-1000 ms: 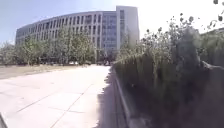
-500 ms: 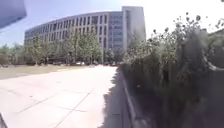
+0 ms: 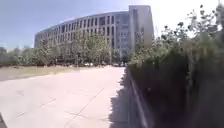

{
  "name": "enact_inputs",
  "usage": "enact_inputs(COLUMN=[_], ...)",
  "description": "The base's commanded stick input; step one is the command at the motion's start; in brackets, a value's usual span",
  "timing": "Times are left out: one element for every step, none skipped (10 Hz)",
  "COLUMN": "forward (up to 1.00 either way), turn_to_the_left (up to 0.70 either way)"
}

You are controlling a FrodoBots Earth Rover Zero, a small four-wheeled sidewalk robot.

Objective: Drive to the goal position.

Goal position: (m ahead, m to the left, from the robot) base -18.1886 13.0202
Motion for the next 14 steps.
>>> enact_inputs(forward=[0.0,0.0,0.0,0.0,0.0,0.0,0.0,0.0,0.0,0.0,0.0,0.0,0.0,0.0], turn_to_the_left=[1.0,1.0,1.0,1.0,1.0,1.0,1.0,1.0,1.0,1.0,1.0,1.0,1.0,1.0])
